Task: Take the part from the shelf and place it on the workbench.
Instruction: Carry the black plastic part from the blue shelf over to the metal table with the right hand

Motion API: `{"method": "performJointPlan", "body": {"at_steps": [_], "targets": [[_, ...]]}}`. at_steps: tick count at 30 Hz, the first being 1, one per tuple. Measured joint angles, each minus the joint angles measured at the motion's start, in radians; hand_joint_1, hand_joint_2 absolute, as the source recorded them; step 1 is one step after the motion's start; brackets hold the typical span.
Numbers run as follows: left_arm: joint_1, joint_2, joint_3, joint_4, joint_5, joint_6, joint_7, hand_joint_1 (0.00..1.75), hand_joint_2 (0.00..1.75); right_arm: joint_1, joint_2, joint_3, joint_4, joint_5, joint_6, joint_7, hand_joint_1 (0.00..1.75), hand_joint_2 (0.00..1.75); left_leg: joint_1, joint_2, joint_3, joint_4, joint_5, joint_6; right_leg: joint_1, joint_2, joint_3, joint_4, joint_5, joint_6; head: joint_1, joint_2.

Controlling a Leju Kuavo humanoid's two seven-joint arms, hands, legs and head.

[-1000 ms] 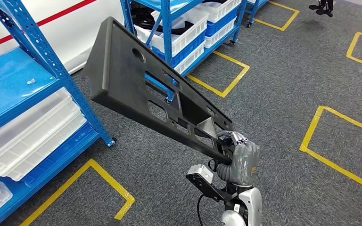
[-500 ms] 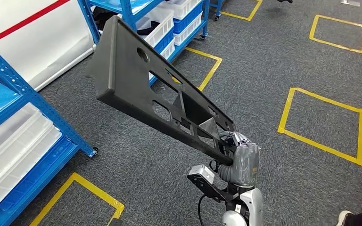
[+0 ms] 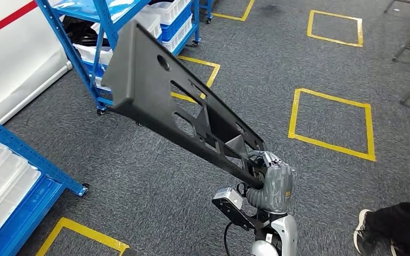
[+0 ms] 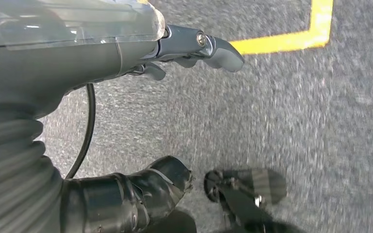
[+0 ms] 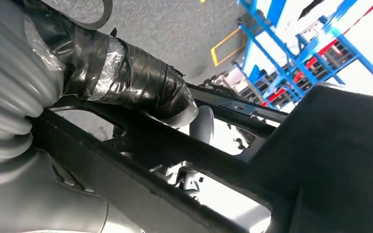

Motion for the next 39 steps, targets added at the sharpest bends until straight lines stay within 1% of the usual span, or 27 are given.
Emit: {"method": "performJointPlan", "body": {"at_steps": [2, 4, 5, 6, 7, 9, 11, 13, 15, 16, 17, 18, 19, 20, 21, 22, 24, 26, 27, 28, 29, 31, 33, 35, 36, 37, 39], "targets": [[0.000, -0.001, 0.000, 0.000, 0.000, -0.002, 0.000, 0.00, 1.75, 0.000, -0.001, 0.000, 0.000, -0.001, 0.000, -0.001, 1.71, 1.75, -0.003, 0.026, 0.001, -0.005, 0.003, 0.011, 0.002, -0.058, -0.046, 0.102, -0.059, 0.004, 0.002, 0.000], [0.001, 0.000, 0.001, 0.000, -0.001, -0.002, 0.000, 0.00, 1.75, 0.001, -0.002, 0.000, 0.000, -0.002, 0.000, -0.001, 1.71, 1.75, -0.007, 0.053, 0.000, -0.004, 0.002, 0.014, -0.001, -0.075, -0.101, 0.221, -0.109, 0.008, 0.002, 0.000], [0.001, 0.000, 0.001, 0.000, -0.001, -0.002, 0.000, 0.00, 1.75, 0.002, -0.002, 0.000, 0.000, -0.002, 0.000, -0.001, 1.71, 1.75, -0.008, 0.066, 0.000, -0.004, 0.002, 0.014, -0.003, -0.078, -0.110, 0.244, -0.110, 0.009, 0.002, 0.000], [0.000, 0.000, 0.001, 0.000, -0.001, -0.003, 0.000, 0.00, 1.75, 0.003, -0.003, 0.000, 0.000, -0.003, 0.000, -0.001, 1.71, 1.75, -0.009, 0.078, 0.000, -0.003, 0.000, 0.014, -0.005, -0.081, -0.098, 0.226, -0.092, 0.010, 0.002, 0.000], [-0.002, 0.000, 0.001, 0.000, -0.002, -0.003, 0.000, 0.00, 1.75, 0.003, -0.004, 0.000, -0.001, -0.003, 0.000, -0.001, 1.71, 1.75, -0.009, 0.088, 0.001, -0.001, -0.002, 0.012, -0.005, -0.089, -0.067, 0.170, -0.062, 0.009, 0.002, 0.000], [-0.004, 0.000, 0.002, 0.000, -0.005, -0.004, 0.000, 0.00, 1.75, 0.002, -0.004, 0.000, -0.002, -0.004, 0.000, -0.003, 1.71, 1.75, -0.011, 0.107, 0.003, 0.004, -0.008, 0.006, 0.001, -0.134, 0.007, 0.032, -0.015, 0.002, 0.002, 0.000], [-0.005, -0.001, 0.002, 0.000, -0.007, -0.004, 0.000, 0.00, 1.75, 0.001, -0.004, 0.000, -0.002, -0.005, 0.000, -0.007, 1.71, 1.75, -0.015, 0.123, 0.005, 0.007, -0.013, -0.003, 0.010, -0.159, 0.036, -0.029, -0.007, -0.007, 0.002, 0.000], [-0.005, -0.001, 0.002, 0.000, -0.009, -0.004, 0.001, 0.00, 1.75, 0.002, -0.005, 0.000, -0.004, -0.007, 0.000, -0.011, 1.71, 1.75, -0.016, 0.140, 0.008, 0.006, -0.016, -0.013, 0.013, -0.137, 0.034, -0.032, -0.003, -0.016, 0.002, 0.000], [-0.006, -0.001, 0.002, 0.000, -0.010, -0.004, 0.001, 0.00, 1.75, 0.001, -0.005, 0.000, -0.007, -0.009, 0.000, -0.015, 1.71, 1.75, -0.013, 0.117, 0.003, 0.028, -0.038, -0.023, 0.007, -0.114, 0.035, -0.041, 0.005, -0.028, 0.002, 0.000], [-0.005, -0.001, 0.002, 0.000, -0.011, -0.004, 0.001, 0.00, 1.75, 0.000, -0.004, 0.000, -0.008, -0.009, 0.000, -0.016, 1.71, 1.75, -0.010, 0.093, -0.012, 0.064, -0.064, -0.028, 0.003, -0.104, 0.036, -0.045, 0.009, -0.034, 0.001, 0.000], [-0.005, -0.001, 0.003, 0.000, -0.011, -0.004, 0.001, 0.00, 1.75, 0.000, -0.004, 0.000, -0.009, -0.009, 0.000, -0.018, 1.71, 1.75, -0.008, 0.064, -0.036, 0.121, -0.097, -0.030, 0.002, -0.093, 0.036, -0.046, 0.011, -0.038, 0.001, 0.000], [-0.004, -0.001, 0.004, 0.000, -0.011, -0.003, 0.001, 0.00, 1.75, -0.001, -0.004, 0.000, -0.009, -0.009, 0.000, -0.018, 1.71, 1.75, -0.007, 0.048, -0.067, 0.190, -0.130, -0.032, 0.002, -0.082, 0.035, -0.045, 0.012, -0.041, 0.001, 0.000], [-0.003, -0.001, 0.004, 0.000, -0.011, -0.003, 0.001, 0.00, 1.75, 0.000, -0.003, 0.000, -0.009, -0.009, 0.000, -0.019, 1.71, 1.75, -0.007, 0.041, -0.097, 0.252, -0.152, -0.034, 0.002, -0.069, 0.034, -0.045, 0.012, -0.042, 0.001, 0.000], [-0.002, -0.001, 0.005, 0.000, -0.011, -0.003, 0.001, 0.00, 1.75, 0.001, -0.003, 0.000, -0.008, -0.009, 0.000, -0.019, 1.71, 1.75, -0.006, 0.039, -0.115, 0.287, -0.156, -0.034, 0.002, -0.055, 0.034, -0.044, 0.012, -0.042, 0.001, 0.000], [-0.001, -0.001, 0.006, 0.000, -0.011, -0.003, 0.001, 0.00, 1.75, 0.001, -0.003, 0.000, -0.008, -0.009, 0.000, -0.019, 1.71, 1.75, -0.005, 0.038, -0.116, 0.285, -0.140, -0.035, 0.002, -0.041, 0.034, -0.043, 0.013, -0.042, 0.001, 0.000], [-0.001, -0.001, 0.006, 0.000, -0.011, -0.003, 0.002, 0.00, 1.75, 0.002, -0.003, 0.000, -0.008, -0.009, 0.000, -0.019, 1.71, 1.75, -0.004, 0.034, -0.098, 0.242, -0.107, -0.035, 0.001, -0.027, 0.034, -0.041, 0.012, -0.041, 0.001, 0.000], [-0.002, -0.001, 0.008, 0.000, -0.011, -0.002, 0.002, 0.00, 1.75, 0.001, -0.003, 0.000, -0.008, -0.009, 0.000, -0.019, 1.71, 1.75, 0.002, -0.003, -0.039, 0.105, -0.039, -0.034, 0.001, -0.002, 0.032, -0.033, 0.010, -0.034, 0.001, 0.000], [-0.002, 0.000, 0.011, 0.000, -0.011, -0.002, 0.002, 0.00, 1.75, 0.000, -0.002, 0.000, -0.009, -0.009, 0.000, -0.019, 1.71, 1.75, 0.004, -0.041, -0.005, 0.027, -0.017, -0.029, 0.000, 0.020, 0.023, -0.027, 0.012, -0.022, 0.001, 0.000], [-0.003, 0.000, 0.012, 0.000, -0.011, -0.003, 0.002, 0.00, 1.75, 0.000, -0.002, 0.000, -0.010, -0.009, 0.000, -0.019, 1.71, 1.75, 0.002, -0.045, -0.003, 0.021, -0.020, -0.026, -0.001, 0.030, 0.018, -0.027, 0.015, -0.014, 0.001, 0.000], [-0.004, 0.000, 0.013, 0.000, -0.011, -0.003, 0.002, 0.00, 1.75, 0.001, -0.002, 0.000, -0.010, -0.010, 0.000, -0.020, 1.71, 1.75, 0.002, -0.035, -0.003, 0.018, -0.017, -0.020, -0.002, 0.040, 0.014, -0.029, 0.019, -0.007, 0.001, 0.000], [-0.005, 0.000, 0.014, 0.000, -0.011, -0.004, 0.003, 0.00, 1.75, 0.003, -0.002, 0.000, -0.011, -0.010, 0.000, -0.020, 1.71, 1.75, 0.002, -0.024, -0.002, 0.014, -0.013, -0.013, -0.003, 0.037, 0.011, -0.026, 0.018, -0.002, 0.001, 0.000], [-0.006, 0.000, 0.014, 0.000, -0.010, -0.007, 0.004, 0.00, 1.75, 0.004, -0.003, 0.000, -0.012, -0.011, 0.000, -0.021, 1.71, 1.75, 0.003, 0.002, 0.000, 0.004, -0.006, 0.003, 0.000, -0.008, -0.011, 0.018, -0.012, 0.005, 0.003, 0.000], [-0.004, 0.000, 0.015, 0.000, -0.010, -0.008, 0.006, 0.00, 1.75, 0.004, -0.003, 0.000, -0.013, -0.012, 0.000, -0.022, 1.71, 1.75, -0.001, 0.029, -0.001, 0.002, -0.005, 0.013, 0.001, -0.062, -0.064, 0.136, -0.077, 0.009, 0.005, 0.000], [-0.001, 0.001, 0.016, 0.000, -0.010, -0.008, 0.007, 0.00, 1.75, 0.005, -0.004, 0.000, -0.013, -0.012, 0.000, -0.022, 1.71, 1.75, -0.005, 0.057, -0.002, 0.003, -0.007, 0.016, -0.002, -0.076, -0.112, 0.243, -0.117, 0.012, 0.005, 0.000], [-0.001, 0.001, 0.016, 0.000, -0.010, -0.009, 0.007, 0.00, 1.75, 0.006, -0.004, 0.000, -0.013, -0.012, 0.000, -0.022, 1.71, 1.75, -0.006, 0.069, -0.002, 0.003, -0.008, 0.016, -0.003, -0.079, -0.113, 0.248, -0.110, 0.012, 0.005, 0.000], [-0.002, 0.001, 0.016, 0.000, -0.010, -0.009, 0.007, 0.00, 1.75, 0.007, -0.005, 0.000, -0.013, -0.013, 0.000, -0.022, 1.71, 1.75, -0.007, 0.081, -0.001, 0.004, -0.009, 0.016, -0.004, -0.083, -0.093, 0.215, -0.087, 0.011, 0.005, 0.000], [-0.004, 0.001, 0.016, 0.000, -0.010, -0.011, 0.006, 0.00, 1.75, 0.006, -0.006, 0.000, -0.013, -0.013, 0.000, -0.022, 1.71, 1.75, -0.009, 0.102, 0.004, 0.005, -0.013, 0.012, 0.002, -0.120, -0.014, 0.074, -0.030, 0.003, 0.005, 0.000]]}}
